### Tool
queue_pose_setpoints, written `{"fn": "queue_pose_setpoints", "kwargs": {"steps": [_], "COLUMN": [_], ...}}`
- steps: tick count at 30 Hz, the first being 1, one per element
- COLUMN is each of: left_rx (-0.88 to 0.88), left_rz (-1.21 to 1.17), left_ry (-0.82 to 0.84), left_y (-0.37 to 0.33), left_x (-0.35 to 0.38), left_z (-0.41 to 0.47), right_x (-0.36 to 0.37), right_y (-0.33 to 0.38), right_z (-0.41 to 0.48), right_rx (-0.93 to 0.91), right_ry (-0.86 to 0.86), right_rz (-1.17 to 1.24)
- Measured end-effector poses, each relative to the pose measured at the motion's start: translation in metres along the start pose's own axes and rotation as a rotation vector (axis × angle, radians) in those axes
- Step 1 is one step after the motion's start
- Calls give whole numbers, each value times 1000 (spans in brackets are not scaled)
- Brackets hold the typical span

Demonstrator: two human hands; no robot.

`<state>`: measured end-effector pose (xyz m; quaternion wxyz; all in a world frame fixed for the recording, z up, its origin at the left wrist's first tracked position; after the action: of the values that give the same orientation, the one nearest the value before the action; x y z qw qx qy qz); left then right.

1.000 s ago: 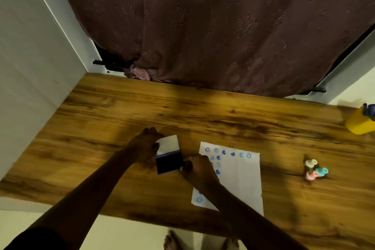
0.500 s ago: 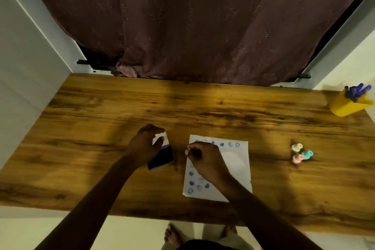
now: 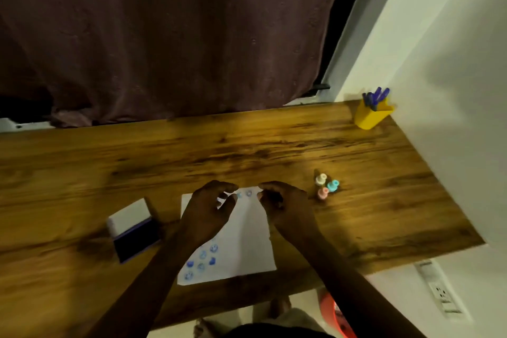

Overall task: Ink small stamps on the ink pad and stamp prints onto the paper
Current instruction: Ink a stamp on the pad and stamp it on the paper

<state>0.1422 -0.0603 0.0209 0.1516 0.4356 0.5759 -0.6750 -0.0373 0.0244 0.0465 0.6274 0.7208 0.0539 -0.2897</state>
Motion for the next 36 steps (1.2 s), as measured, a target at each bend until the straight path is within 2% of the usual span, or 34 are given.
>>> {"fn": "queue_pose_setpoints", "kwargs": {"steps": [7, 10, 17, 23, 26, 28, 32, 36], "left_rx": [130, 168, 157, 148, 148, 142, 105, 122], "left_rz": [-18, 9, 28, 23, 3, -50, -205, -259], "left_ry": [99, 144, 235, 234, 218, 204, 174, 81], "left_y": [-55, -70, -90, -95, -94, -94, -91, -85], "left_x": [50, 71, 105, 113, 107, 101, 83, 57], "left_z": [24, 30, 36, 36, 36, 35, 34, 28], "right_x": [-68, -93, -105, -97, -104, -108, -91, -64], "right_y": [-49, -67, -98, -120, -111, -99, -84, -59], "right_z": [6, 12, 28, 33, 34, 36, 36, 32], "right_rx": [-2, -17, 35, 82, 34, 31, 215, 236], "right_ry": [-137, -190, -71, 38, -60, -112, -62, 13], "right_rz": [-60, -201, -460, -483, -317, -102, 384, 593]}}
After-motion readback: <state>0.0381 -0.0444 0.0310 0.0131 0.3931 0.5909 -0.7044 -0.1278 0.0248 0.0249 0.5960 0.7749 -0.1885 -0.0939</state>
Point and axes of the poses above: each hand's wrist, its own z-axis towards the middle knuckle, its own x-axis out of the palm, y = z × x, the point moved 9 cm from there along z, towards the middle knuckle, and after that the axes turned 14 degrees about z, right-handed, at the moved point
